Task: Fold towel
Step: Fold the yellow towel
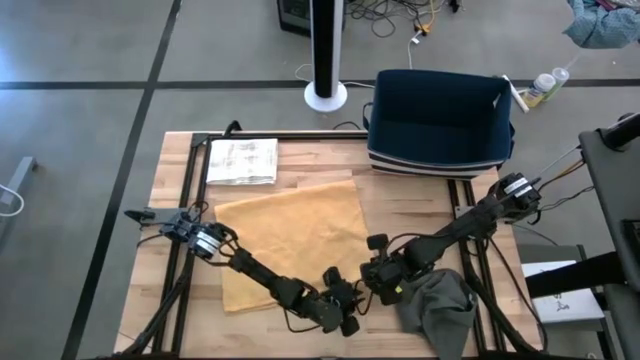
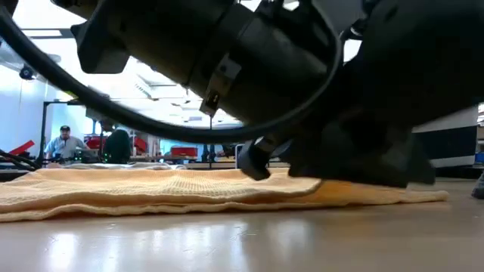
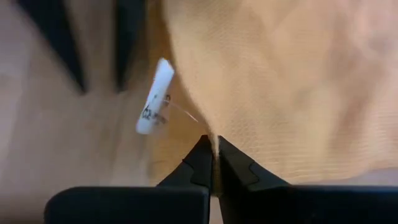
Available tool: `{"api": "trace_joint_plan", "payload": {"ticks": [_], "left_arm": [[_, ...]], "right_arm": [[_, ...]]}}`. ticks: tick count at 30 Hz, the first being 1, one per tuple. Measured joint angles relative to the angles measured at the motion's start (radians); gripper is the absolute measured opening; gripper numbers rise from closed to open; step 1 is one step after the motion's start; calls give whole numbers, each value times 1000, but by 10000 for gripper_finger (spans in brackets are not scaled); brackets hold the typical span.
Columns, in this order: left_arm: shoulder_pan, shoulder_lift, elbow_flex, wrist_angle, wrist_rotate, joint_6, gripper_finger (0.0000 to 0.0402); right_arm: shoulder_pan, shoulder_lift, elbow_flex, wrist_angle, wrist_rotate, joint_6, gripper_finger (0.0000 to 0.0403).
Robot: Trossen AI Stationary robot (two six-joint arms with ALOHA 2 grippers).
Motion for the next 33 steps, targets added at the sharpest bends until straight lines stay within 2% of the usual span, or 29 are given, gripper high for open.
{"api": "trace_joint_plan", "payload": {"ticks": [4,17,23,28,33], "left_arm": [[9,0,0,-51,64,-21,76],[19,0,1,-75,69,-34,76],[19,0,1,-79,69,-34,76],[19,-2,1,-87,71,-34,76],[9,-27,-2,-133,81,-29,76]], "right_arm": [[0,10,-21,14,-56,44,3],[0,14,-31,78,-188,100,3],[0,65,-37,101,-188,106,6],[0,104,-36,114,-187,106,39],[3,95,-36,81,-189,115,108]]}}
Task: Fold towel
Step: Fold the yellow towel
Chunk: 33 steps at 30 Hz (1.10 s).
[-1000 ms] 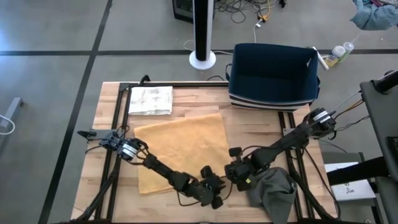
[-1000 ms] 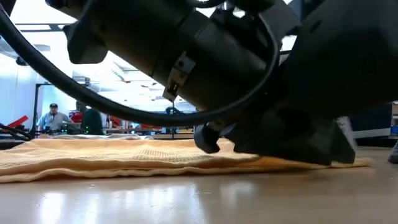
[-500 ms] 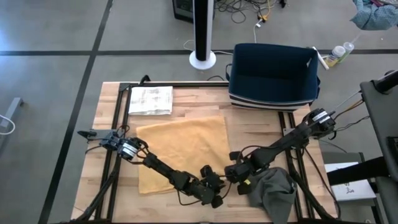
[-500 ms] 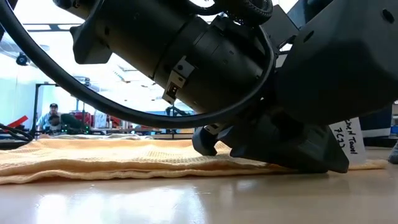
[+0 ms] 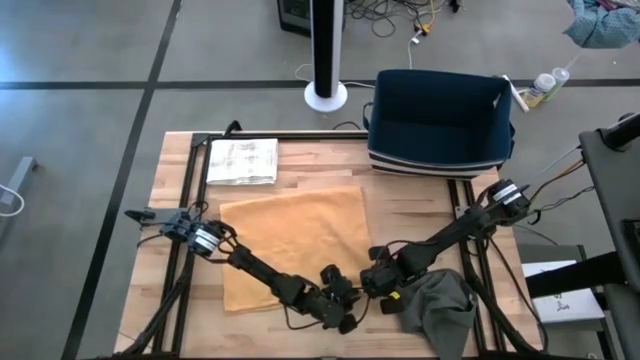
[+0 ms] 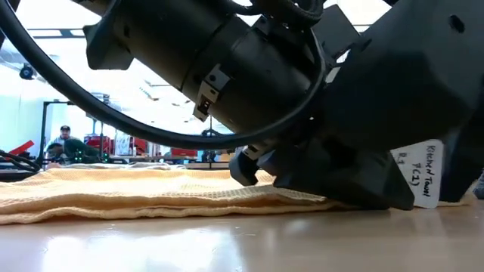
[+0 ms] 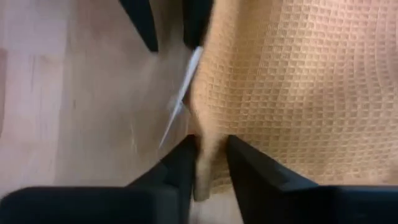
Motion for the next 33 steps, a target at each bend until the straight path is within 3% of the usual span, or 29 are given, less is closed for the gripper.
{"api": "trace_joint_plan", "payload": {"ticks": [6,11,17,24,33], "left_arm": [[-20,-82,-2,-99,11,3,76],[-22,-133,0,-209,-32,2,76],[7,-111,-3,-217,-50,-10,76],[-11,-90,-56,-215,-19,-54,76],[-17,-146,-69,-255,-6,-24,76]], "right_arm": [[7,-58,16,-77,-57,30,186],[19,-120,18,-94,-25,33,221],[14,-108,-15,-66,224,50,226],[17,-35,-80,79,151,51,218],[15,-51,-66,60,160,55,233]]}}
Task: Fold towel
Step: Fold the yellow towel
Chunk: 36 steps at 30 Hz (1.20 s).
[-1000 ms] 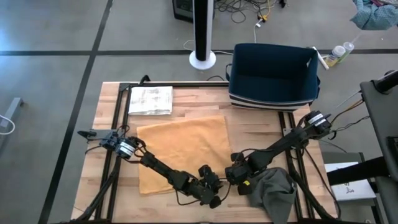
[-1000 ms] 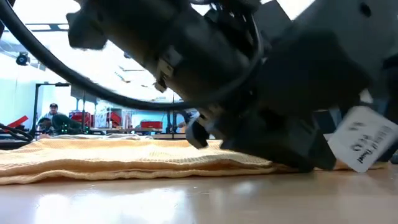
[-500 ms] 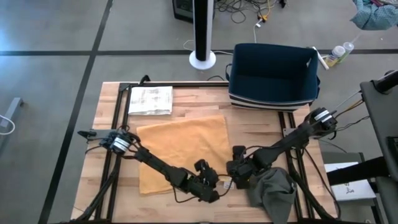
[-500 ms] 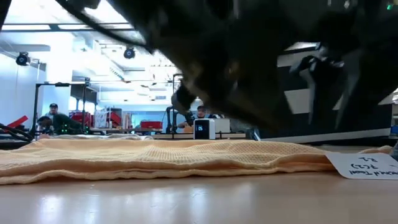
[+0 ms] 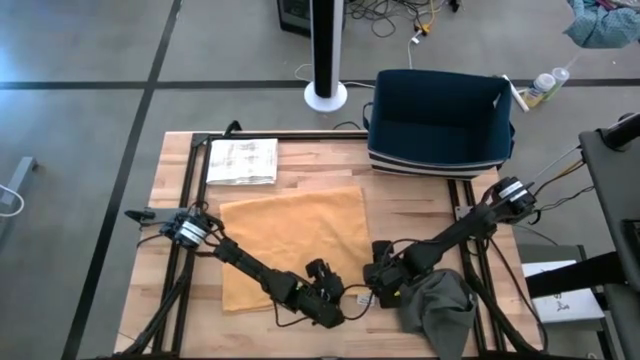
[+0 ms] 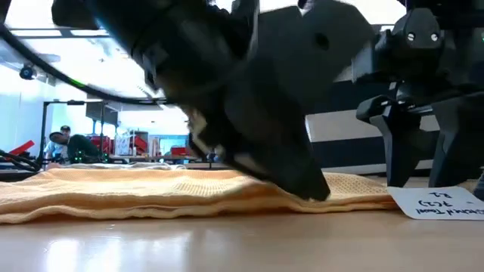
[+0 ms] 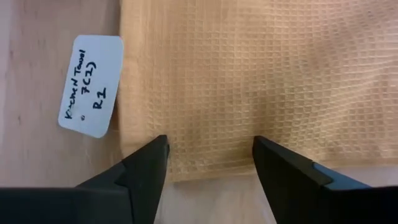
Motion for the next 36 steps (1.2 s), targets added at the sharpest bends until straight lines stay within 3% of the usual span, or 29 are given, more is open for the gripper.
{"api": "trace_joint_plan", "payload": {"ticks": [8,15,20,26,30,36], "left_arm": [[-32,-191,-42,-345,21,-73,76],[-119,-224,-268,-288,98,-273,76],[-195,-232,-346,-240,113,-414,76],[-253,-221,-293,-216,67,-435,76],[-227,-224,-206,-262,40,-318,76],[-143,-269,-138,-670,21,-280,76]], "right_arm": [[0,-5,30,154,26,7,229],[-3,102,25,340,80,15,230],[-27,149,27,362,82,20,235],[-95,150,32,331,74,-45,231],[-126,124,49,273,56,-125,229],[-94,77,84,299,63,-105,234]]}}
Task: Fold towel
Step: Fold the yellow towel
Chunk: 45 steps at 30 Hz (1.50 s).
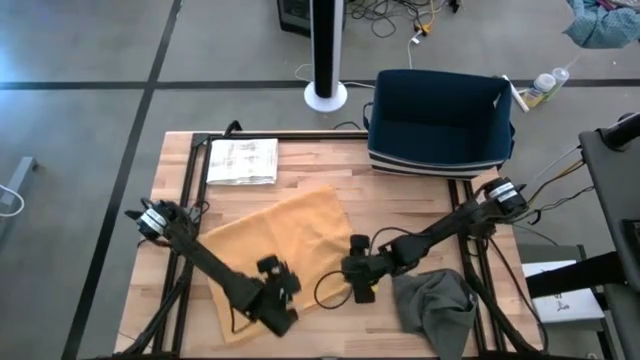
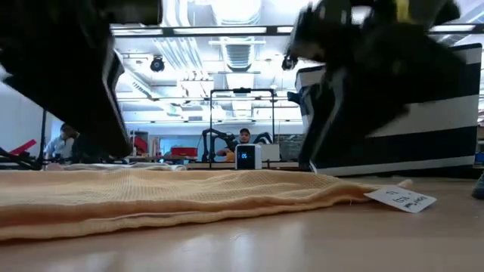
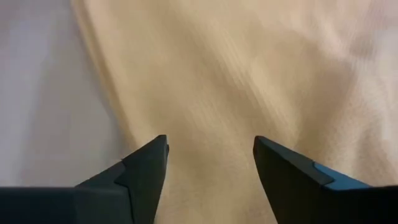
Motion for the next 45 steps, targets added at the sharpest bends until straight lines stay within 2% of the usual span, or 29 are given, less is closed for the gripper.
{"api": "trace_joint_plan", "payload": {"ticks": [4,8,12,14,18,22,27,30,33,37,41,45], "left_arm": [[62,-65,-116,-86,3,0,76],[97,-123,-306,19,54,-19,76],[82,-167,-449,171,86,-129,76],[50,-176,-480,232,65,-208,76],[-5,-199,-468,296,100,-311,76],[-18,-195,-402,326,138,-311,76],[-4,-193,-338,274,93,-287,76],[34,-195,-319,239,76,-283,76],[79,-209,-317,227,50,-241,76],[168,-209,-326,222,18,-112,76],[256,-202,-363,210,47,-37,76],[286,-210,-414,200,91,-25,76]], "right_arm": [[28,30,-3,152,69,92,228],[37,105,1,324,103,137,219],[37,183,33,284,95,160,214],[29,211,51,225,96,156,213],[-23,211,62,98,106,125,215],[-106,174,59,-12,132,-17,220],[-179,78,49,-109,130,-186,214],[-169,-1,48,-142,105,-185,208],[-123,-36,35,-128,87,-100,204],[-49,-10,23,-42,82,90,205],[2,52,22,-25,61,416,211],[29,37,26,-19,58,806,213]]}}
